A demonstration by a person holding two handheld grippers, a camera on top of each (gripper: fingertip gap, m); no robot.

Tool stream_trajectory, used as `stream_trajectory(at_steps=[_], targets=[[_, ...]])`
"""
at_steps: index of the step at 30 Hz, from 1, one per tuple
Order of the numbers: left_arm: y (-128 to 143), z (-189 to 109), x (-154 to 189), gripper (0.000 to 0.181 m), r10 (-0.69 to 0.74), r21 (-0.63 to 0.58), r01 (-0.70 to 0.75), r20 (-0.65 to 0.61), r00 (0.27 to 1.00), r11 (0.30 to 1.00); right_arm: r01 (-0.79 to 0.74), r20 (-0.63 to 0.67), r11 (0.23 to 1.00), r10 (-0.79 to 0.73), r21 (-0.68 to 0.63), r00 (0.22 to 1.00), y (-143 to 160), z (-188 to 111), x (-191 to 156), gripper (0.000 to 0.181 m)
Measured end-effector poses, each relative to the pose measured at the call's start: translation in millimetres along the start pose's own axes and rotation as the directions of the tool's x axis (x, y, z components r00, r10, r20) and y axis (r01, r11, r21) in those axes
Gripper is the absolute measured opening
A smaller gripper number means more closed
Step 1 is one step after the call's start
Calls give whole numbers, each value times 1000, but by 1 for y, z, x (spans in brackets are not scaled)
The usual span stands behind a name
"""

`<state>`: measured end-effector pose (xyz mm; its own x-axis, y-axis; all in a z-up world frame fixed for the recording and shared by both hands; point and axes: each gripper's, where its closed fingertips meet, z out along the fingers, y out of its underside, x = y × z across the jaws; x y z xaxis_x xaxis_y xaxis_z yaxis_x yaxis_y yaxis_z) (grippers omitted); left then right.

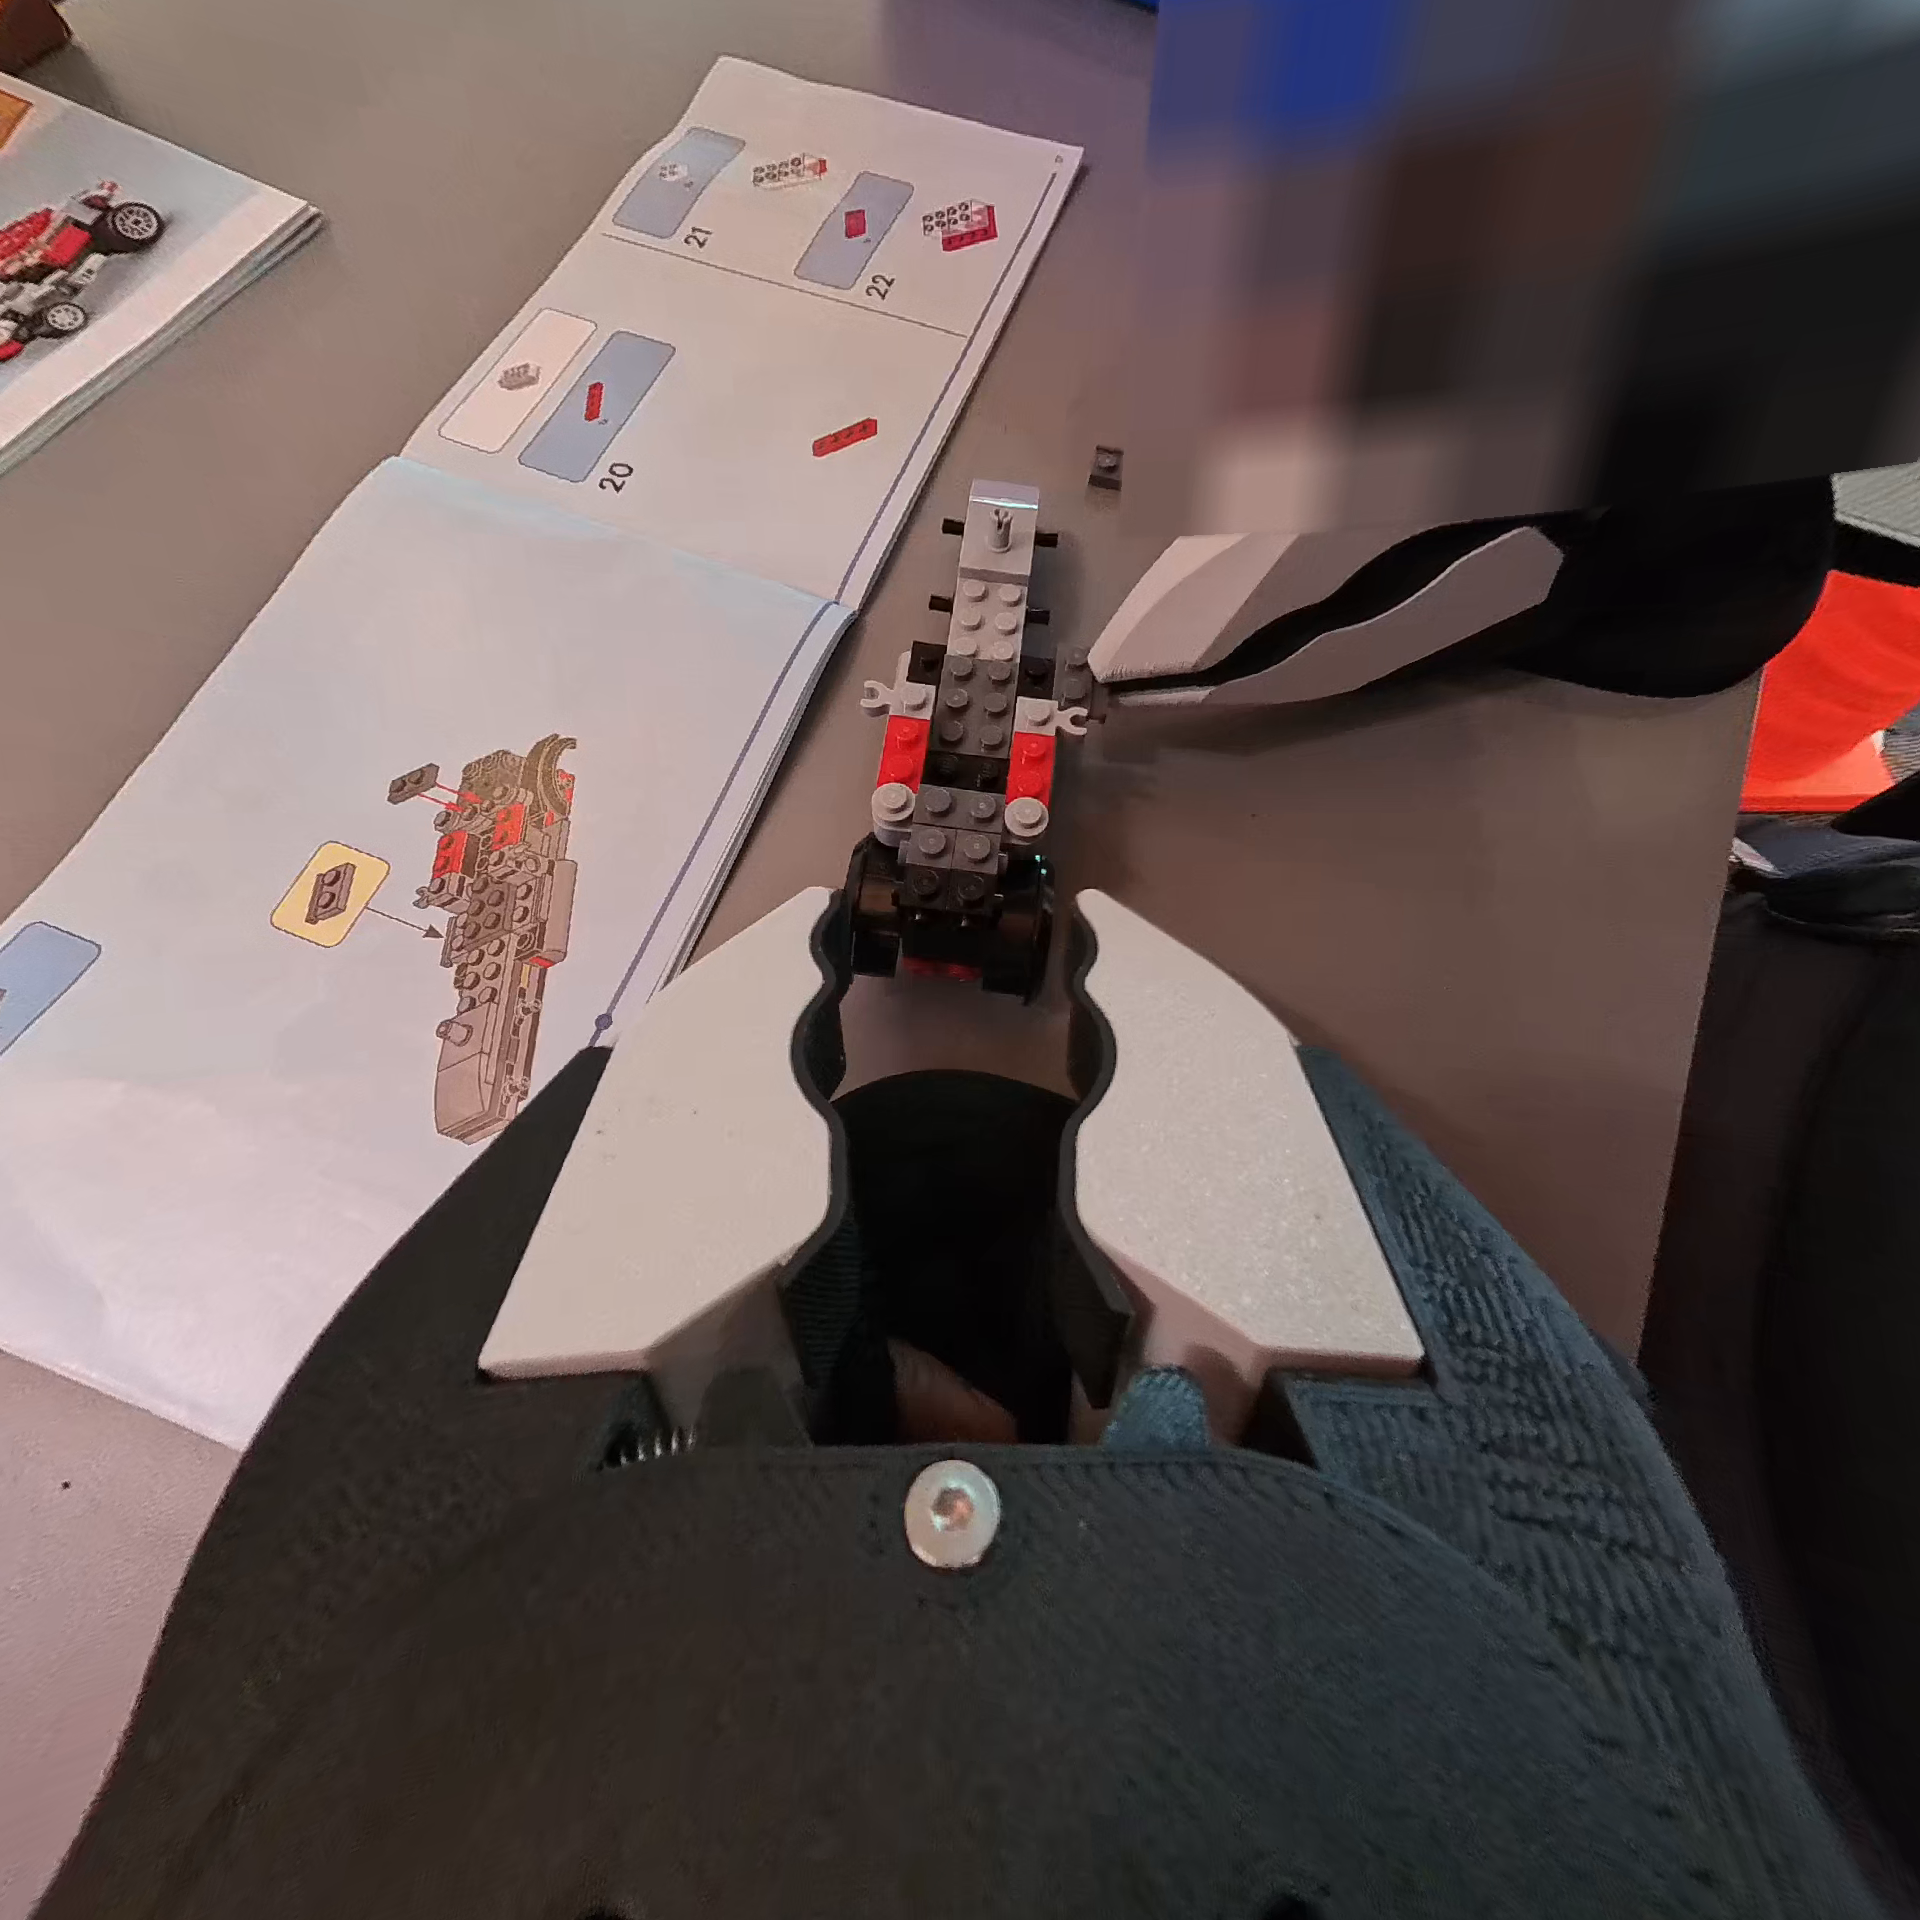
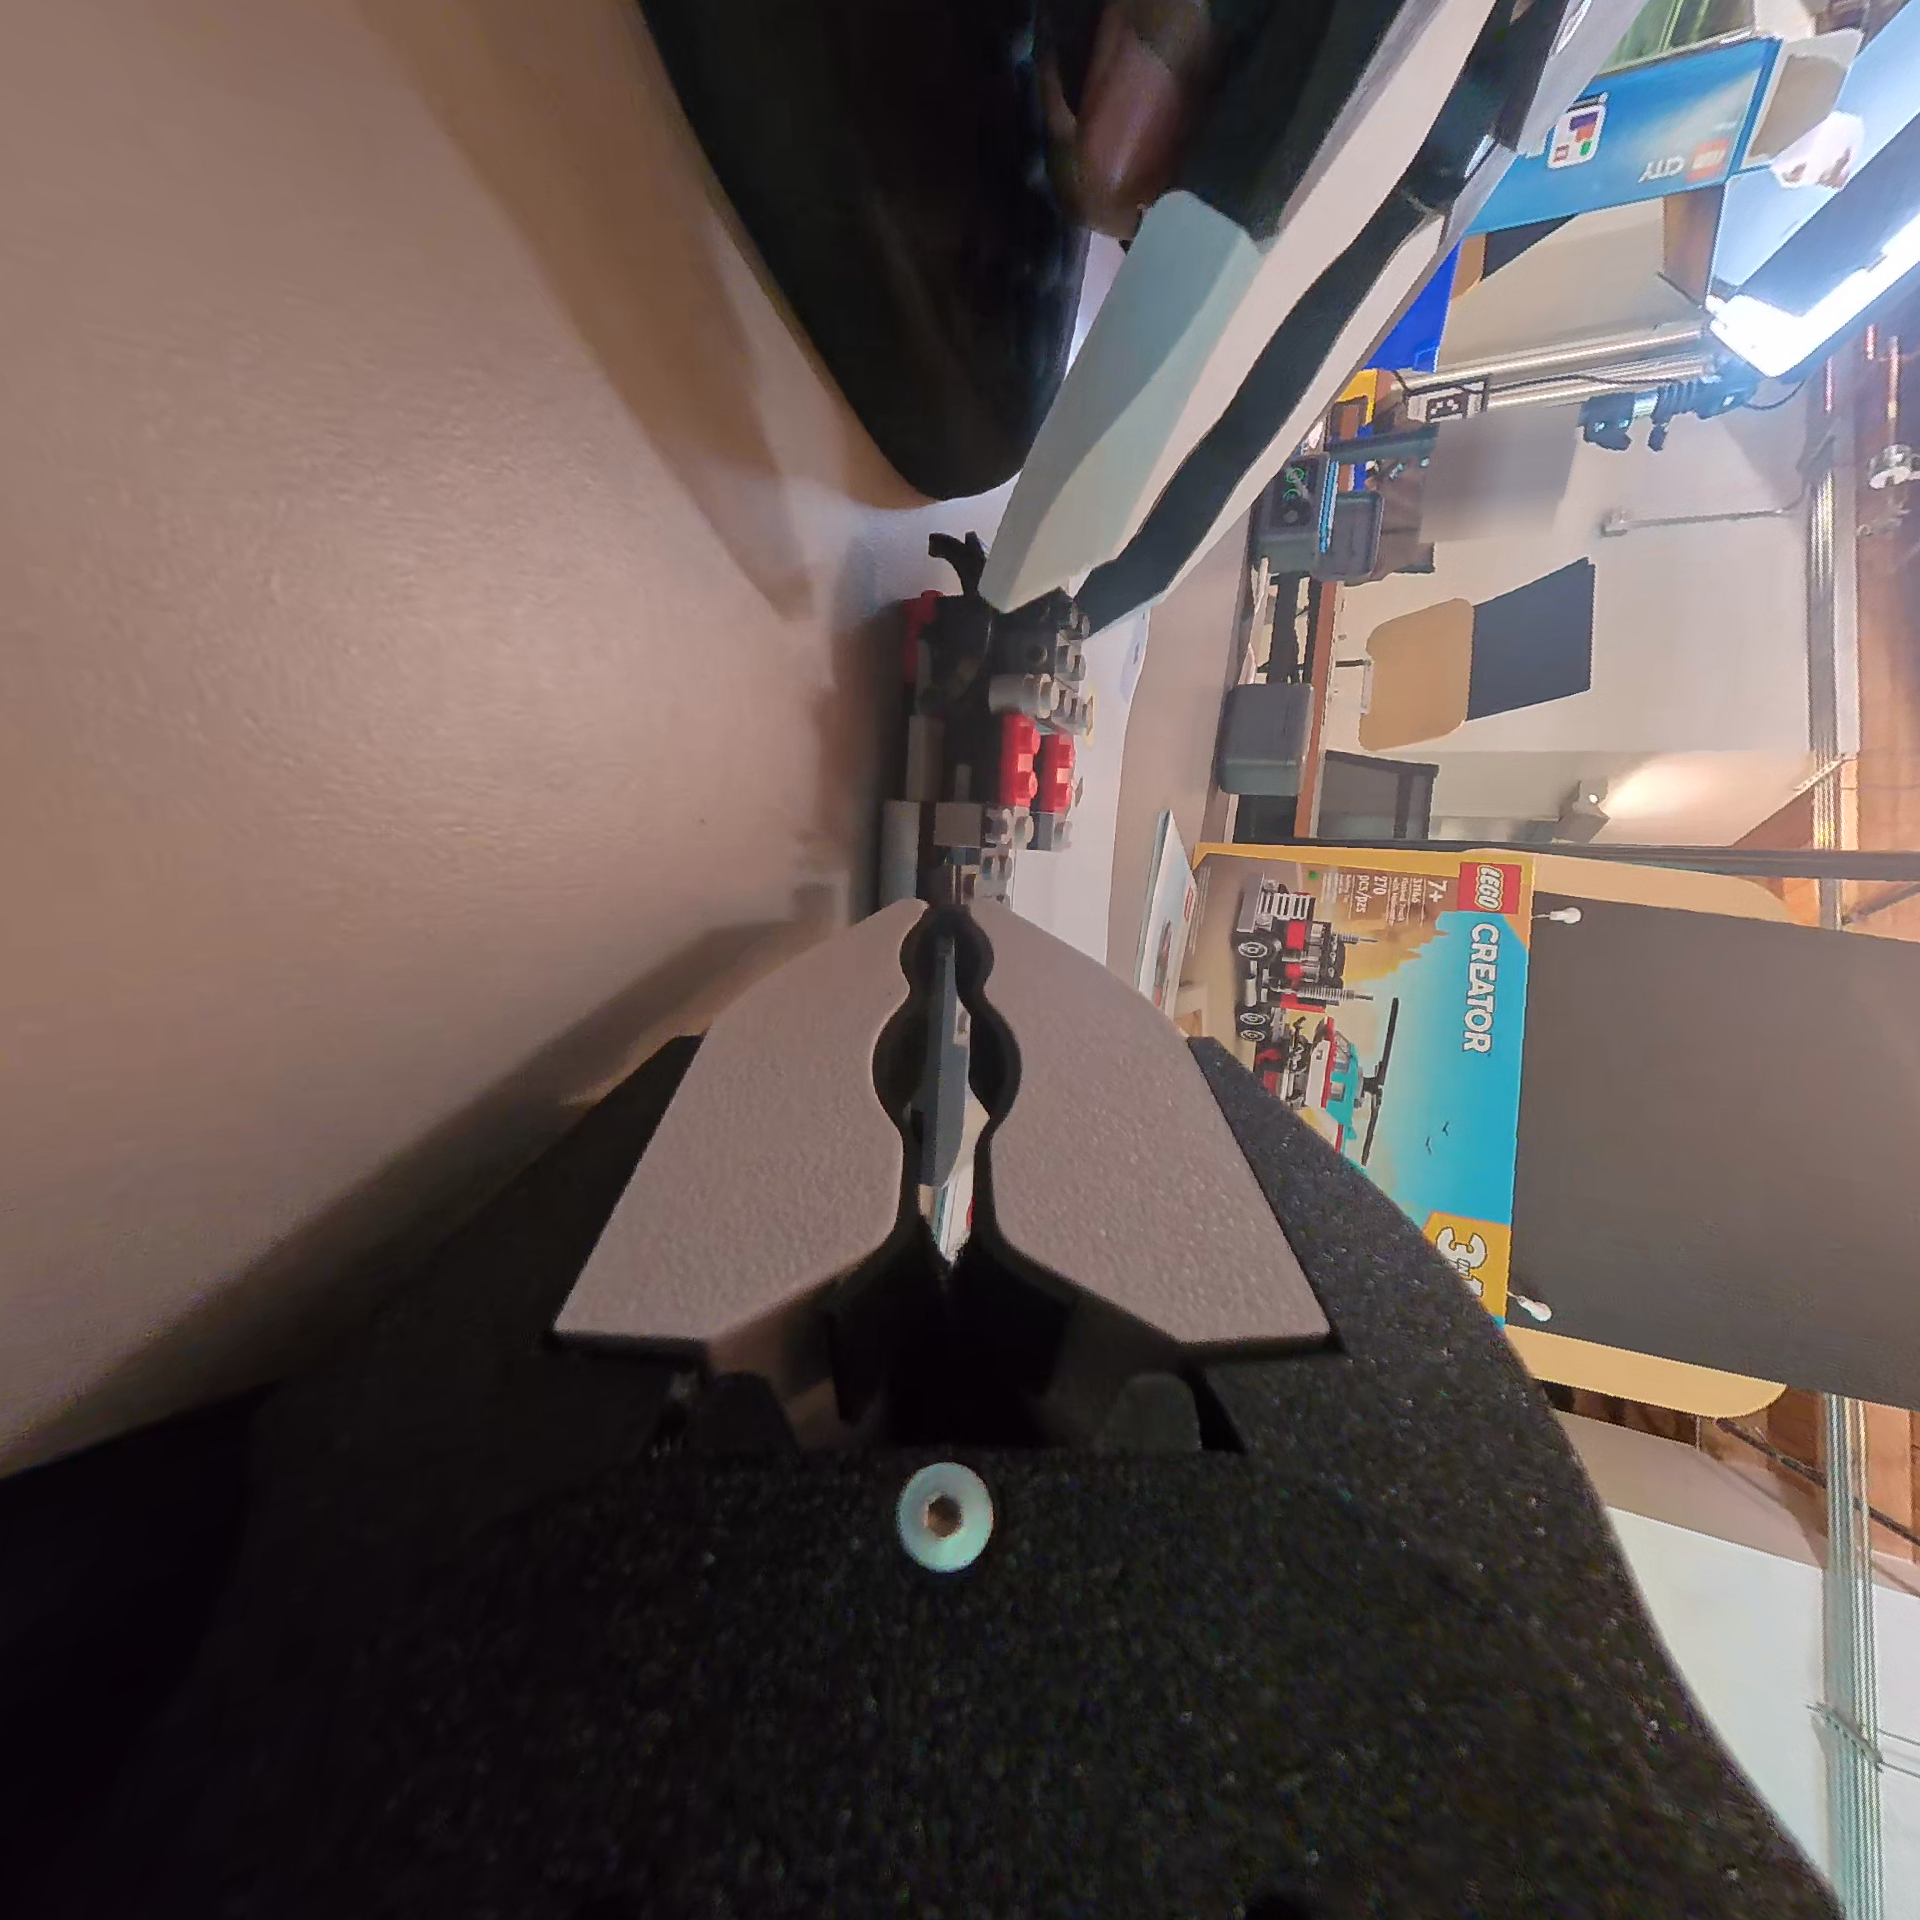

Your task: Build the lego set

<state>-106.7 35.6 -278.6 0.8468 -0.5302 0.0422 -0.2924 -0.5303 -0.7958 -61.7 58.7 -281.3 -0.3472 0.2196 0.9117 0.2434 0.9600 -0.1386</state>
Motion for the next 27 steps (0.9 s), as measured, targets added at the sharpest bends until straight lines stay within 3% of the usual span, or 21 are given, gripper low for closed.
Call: stream_trajectory(at_steps=[8,27], targets=[[2,2,-1,38,32,-23,-31,36,999,999,-13,19,1000,13,-6,1000,0,5,-1,3],[2,1,-1,35,-28,-15,27,-12,1000,1000,-87,81,996,85,15,993,1,8,-2,3]])
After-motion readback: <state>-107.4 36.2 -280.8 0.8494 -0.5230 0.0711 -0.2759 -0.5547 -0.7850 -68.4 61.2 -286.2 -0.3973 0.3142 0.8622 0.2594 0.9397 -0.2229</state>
